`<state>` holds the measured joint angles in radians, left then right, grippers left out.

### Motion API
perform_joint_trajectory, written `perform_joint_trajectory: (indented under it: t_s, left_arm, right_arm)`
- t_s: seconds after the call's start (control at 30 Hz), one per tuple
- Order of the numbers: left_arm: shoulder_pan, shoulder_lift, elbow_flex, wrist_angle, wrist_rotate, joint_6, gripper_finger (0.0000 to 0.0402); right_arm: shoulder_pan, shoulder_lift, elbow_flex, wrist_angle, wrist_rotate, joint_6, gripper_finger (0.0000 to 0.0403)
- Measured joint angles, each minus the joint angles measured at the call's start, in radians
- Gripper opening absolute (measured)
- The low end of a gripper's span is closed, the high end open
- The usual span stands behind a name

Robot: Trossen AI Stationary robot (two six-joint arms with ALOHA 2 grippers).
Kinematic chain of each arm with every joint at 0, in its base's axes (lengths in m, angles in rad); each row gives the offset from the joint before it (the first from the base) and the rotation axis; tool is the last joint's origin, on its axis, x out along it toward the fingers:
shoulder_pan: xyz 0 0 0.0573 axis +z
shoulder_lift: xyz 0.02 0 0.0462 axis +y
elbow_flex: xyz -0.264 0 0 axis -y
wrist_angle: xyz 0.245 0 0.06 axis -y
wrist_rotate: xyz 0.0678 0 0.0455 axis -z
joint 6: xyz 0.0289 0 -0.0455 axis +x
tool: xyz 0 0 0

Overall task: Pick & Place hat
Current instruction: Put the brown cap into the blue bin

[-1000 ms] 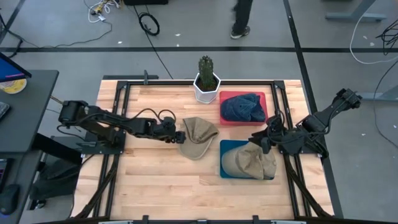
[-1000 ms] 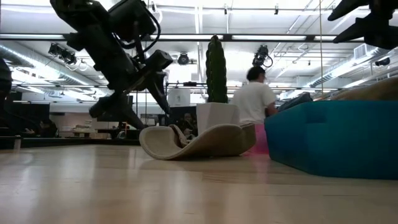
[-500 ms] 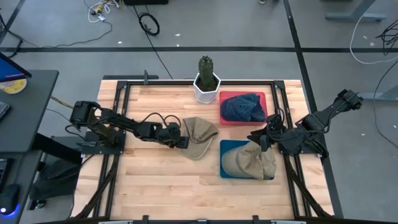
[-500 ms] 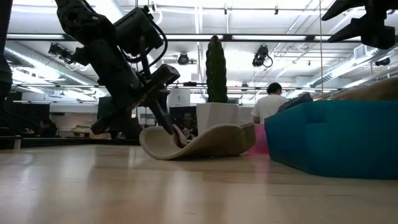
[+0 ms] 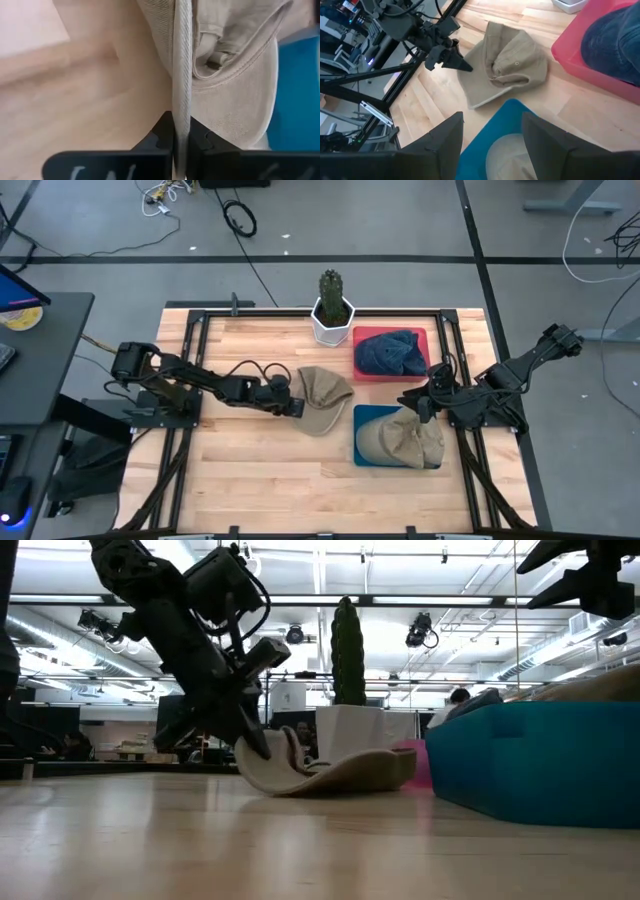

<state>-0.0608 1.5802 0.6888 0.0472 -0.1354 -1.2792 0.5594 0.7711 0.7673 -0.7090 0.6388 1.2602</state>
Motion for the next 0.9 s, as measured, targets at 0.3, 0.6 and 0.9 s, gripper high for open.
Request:
perform_joint_trajectory:
  t_s: [0.3,0.6,0.9]
  left_arm:
    - [-0.002,-0.118,0.155,-0.165,-0.17,0.27,0.0011]
    - [-0.068,-0.14,0.478,-0.525,-0.494,0.788,0.0011]
    - [-0.128,-0.14,0.641,-0.645,-0.887,1.1,0.0011]
  right_arm:
    - [0.0,0.0,0.001,0.022,0.0,0.0,0.0204]
    - [-0.014,-0.001,0.001,0.093,0.009,0.03,0.0204]
    - [-0.076,-0.001,0.001,0.365,0.009,0.009,0.0204]
